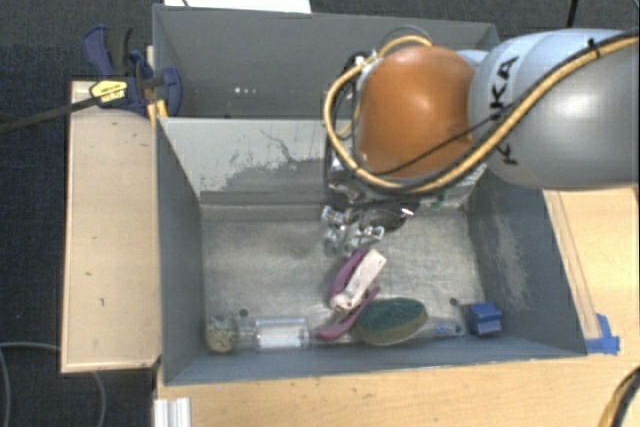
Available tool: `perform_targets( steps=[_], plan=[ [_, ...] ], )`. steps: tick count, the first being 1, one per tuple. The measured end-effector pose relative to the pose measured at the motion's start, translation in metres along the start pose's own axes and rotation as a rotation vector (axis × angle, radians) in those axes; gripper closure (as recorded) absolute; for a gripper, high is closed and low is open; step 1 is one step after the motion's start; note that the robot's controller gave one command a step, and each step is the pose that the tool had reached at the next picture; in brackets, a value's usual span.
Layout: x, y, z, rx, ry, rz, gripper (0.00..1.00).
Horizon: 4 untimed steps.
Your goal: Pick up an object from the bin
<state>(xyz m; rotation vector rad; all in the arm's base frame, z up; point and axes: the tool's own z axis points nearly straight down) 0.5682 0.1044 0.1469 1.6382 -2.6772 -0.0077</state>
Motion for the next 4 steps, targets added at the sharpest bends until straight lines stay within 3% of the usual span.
perform_targets(
  steps=[1, 2, 3, 4],
  plan=[
    [0.000, -0.002, -0.005, 0.006, -0.003, 0.004, 0.00],
    [0.040, 0.008, 0.068, 0.004, 0.004, -0.119, 0.00],
    [0.038, 0.007, 0.067, 0.008, -0.002, -0.120, 1.00],
    [0.040, 0.010, -0.063, 0.014, -0.006, -0.071, 1.00]
  ],
)
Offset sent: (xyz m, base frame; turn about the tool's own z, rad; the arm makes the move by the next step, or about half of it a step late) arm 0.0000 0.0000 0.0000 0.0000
